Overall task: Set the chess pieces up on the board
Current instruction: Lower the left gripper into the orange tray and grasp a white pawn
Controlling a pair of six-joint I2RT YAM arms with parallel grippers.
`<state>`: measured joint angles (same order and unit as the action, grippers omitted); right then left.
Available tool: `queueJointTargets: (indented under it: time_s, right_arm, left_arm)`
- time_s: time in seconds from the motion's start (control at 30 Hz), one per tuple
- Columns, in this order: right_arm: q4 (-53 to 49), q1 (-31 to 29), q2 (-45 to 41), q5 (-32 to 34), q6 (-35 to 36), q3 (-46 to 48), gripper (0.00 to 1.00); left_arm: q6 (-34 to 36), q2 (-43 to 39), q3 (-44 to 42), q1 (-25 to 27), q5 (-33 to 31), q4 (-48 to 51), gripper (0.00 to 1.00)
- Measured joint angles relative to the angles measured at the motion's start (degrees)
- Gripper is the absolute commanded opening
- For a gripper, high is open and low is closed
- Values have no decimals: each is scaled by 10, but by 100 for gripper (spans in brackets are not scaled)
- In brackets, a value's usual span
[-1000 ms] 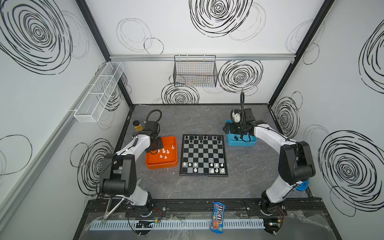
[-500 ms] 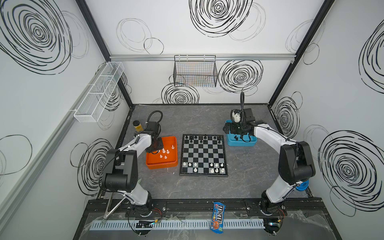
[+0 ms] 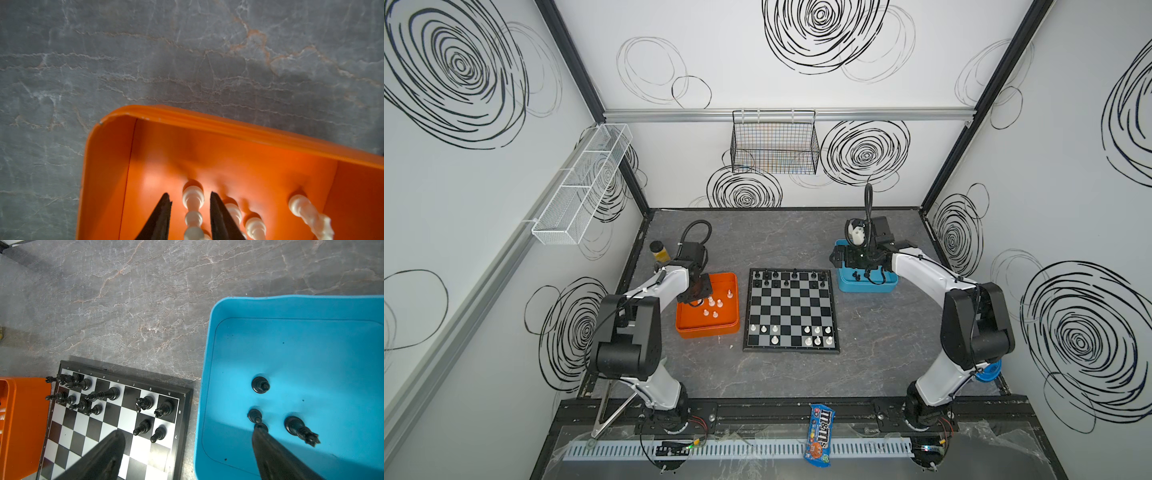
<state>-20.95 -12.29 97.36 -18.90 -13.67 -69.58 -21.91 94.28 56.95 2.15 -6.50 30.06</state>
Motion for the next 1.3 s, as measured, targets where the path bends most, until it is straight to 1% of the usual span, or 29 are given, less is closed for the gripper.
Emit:
queueJointTargets:
  time_s: [0.17, 0.2, 0.27, 0.47, 0.57, 0.87, 1.07, 1.17, 1.3]
  right_arm:
    - [1, 0, 3, 0, 0, 0, 100]
    - [1, 0, 3, 0, 0, 0, 100]
    - [1, 1, 3, 0, 0, 0, 100]
    - [1, 2, 3, 0, 0, 0, 100]
    - [1, 3, 3, 0, 0, 0, 100]
    - [1, 3, 3, -1, 0, 0, 100]
    - [1, 3, 3, -1, 0, 0, 100]
    - [1, 3, 3, -1, 0, 0, 100]
    - [1, 3, 3, -1, 0, 0, 100]
  left_arm:
    - [0, 7, 9, 1, -1, 1, 31]
    - [0, 7, 9, 2, -2, 2, 29]
    - [0, 7, 9, 3, -3, 2, 28]
    - [0, 7, 9, 7, -4, 4, 34]
    - [0, 7, 9, 7, -5, 6, 35]
    - [0, 5, 7, 7, -5, 16, 26]
    - [0, 3, 5, 7, -6, 20, 24]
    - [0, 3, 5, 7, -6, 20, 20]
    - [1, 3, 5, 7, -7, 21, 19]
